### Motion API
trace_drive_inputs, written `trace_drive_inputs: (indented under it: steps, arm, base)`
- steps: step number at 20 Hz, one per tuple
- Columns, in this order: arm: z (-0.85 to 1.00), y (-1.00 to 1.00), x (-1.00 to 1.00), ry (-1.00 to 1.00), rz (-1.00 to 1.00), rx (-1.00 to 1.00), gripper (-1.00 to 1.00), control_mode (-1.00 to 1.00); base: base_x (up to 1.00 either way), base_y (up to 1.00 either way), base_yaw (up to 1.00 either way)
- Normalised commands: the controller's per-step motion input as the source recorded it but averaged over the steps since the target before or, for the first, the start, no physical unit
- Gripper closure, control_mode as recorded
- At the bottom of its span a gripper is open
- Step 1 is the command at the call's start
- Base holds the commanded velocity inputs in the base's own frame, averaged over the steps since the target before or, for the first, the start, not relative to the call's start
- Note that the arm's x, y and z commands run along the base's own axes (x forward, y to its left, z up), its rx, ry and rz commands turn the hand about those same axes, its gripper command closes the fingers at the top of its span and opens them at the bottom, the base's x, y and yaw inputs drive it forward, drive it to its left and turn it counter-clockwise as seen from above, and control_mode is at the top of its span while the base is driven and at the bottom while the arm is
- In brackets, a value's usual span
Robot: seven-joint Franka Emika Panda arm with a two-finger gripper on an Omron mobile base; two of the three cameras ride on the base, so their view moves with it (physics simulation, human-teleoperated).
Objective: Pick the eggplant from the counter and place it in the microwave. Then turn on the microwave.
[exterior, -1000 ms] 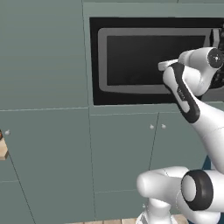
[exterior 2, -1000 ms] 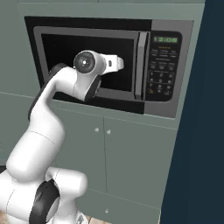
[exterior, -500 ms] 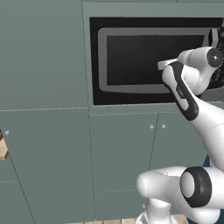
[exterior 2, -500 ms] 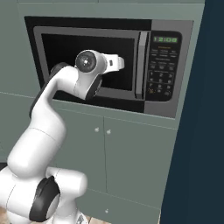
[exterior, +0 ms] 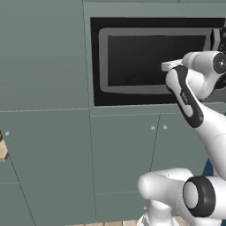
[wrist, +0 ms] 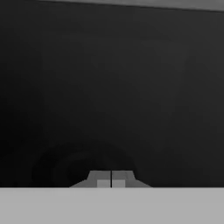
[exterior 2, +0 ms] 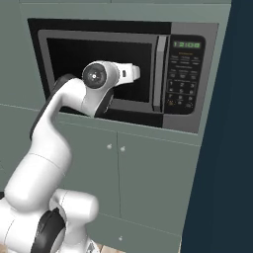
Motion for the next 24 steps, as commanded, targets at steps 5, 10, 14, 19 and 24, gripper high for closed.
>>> trace_drive_inputs:
  steps: [5, 10, 14, 19, 24]
  arm:
    - [0.14, -0.09, -0.35, -0.03, -0.01, 0.00, 1.00, -1.00]
    - [0.10, -0.14, -0.46, 0.00, -0.03, 0.00, 1.00, -1.00]
    - [0.06, -0.17, -0.46, 0.00, -0.02, 0.02, 1.00, -1.00]
    - [0.01, -0.08, -0.45, -0.04, 0.00, 0.01, 1.00, -1.00]
    - [0.06, -0.12, -0.43, -0.05, 0.00, 0.05, 1.00, -1.00]
  base:
    - [0.00, 0.00, 0.00]
    - [0.00, 0.00, 0.00]
    - [0.00, 0.00, 0.00]
    - [0.00, 0.00, 0.00]
    - [0.00, 0.00, 0.00]
